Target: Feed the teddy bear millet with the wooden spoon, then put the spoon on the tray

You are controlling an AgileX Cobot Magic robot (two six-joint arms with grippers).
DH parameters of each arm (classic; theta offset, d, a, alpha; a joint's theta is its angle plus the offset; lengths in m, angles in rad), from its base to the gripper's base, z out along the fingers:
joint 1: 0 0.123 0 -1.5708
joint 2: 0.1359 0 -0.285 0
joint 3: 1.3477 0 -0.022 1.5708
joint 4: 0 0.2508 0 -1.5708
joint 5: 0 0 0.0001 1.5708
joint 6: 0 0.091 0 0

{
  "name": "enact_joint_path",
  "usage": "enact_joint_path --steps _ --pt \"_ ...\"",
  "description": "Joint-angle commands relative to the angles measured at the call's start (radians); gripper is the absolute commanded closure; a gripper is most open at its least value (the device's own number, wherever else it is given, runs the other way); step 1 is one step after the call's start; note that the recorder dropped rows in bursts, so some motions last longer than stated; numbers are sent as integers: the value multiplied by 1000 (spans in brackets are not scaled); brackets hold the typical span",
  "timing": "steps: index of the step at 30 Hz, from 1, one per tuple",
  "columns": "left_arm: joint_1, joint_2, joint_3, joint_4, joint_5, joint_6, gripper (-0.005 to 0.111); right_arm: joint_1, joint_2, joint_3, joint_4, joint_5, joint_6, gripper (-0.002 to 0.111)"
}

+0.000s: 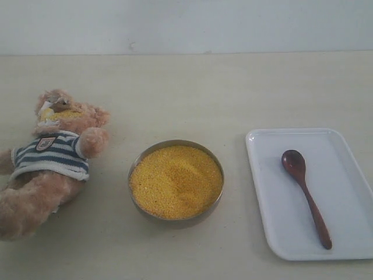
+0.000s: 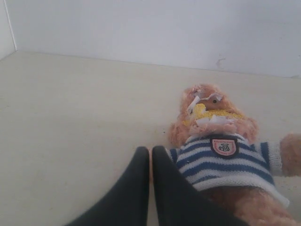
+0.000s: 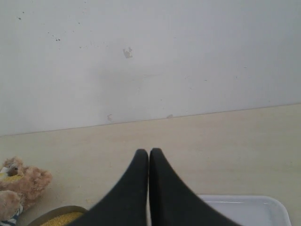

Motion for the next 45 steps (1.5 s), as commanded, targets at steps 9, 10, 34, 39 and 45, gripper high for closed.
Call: enact_joint_path --steps 9,10,34,39,45 --pt "3 -3 3 -7 3 7 103 -1 -3 1 -13 -7 -39 108" --pt "3 -3 3 -7 3 7 103 -1 -3 1 -15 -9 -52 108" --pt "3 -3 3 -7 5 7 103 -152 -96 189 -9 -21 -234 108" --pt "3 -3 3 -7 5 7 103 -152 -219 189 -77 165 -242 108" --pt "3 -3 3 -7 5 7 103 -152 -234 189 -61 263 -235 108"
